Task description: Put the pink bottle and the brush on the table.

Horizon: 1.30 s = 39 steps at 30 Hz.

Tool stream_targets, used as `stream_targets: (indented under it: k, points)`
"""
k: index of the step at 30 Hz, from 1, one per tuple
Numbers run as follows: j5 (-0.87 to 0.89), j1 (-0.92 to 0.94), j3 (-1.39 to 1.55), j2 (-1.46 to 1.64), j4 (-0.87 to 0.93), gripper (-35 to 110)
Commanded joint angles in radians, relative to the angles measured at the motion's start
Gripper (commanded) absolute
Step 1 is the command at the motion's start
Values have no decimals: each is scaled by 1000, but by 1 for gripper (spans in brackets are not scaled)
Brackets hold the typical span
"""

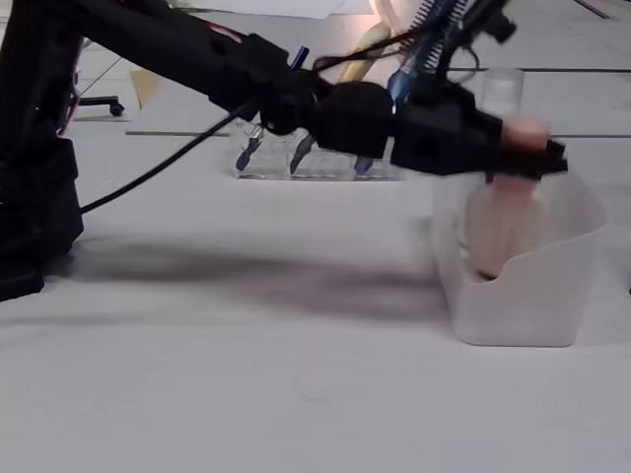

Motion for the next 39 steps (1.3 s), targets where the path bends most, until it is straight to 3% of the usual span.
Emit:
stream_targets:
  k: [1, 15, 39]
  points:
    - [-3, -5, 0, 140, 23, 0]
    - [-15, -12, 121, 396, 183, 0]
    - [-101, 109, 713, 1042, 368, 0]
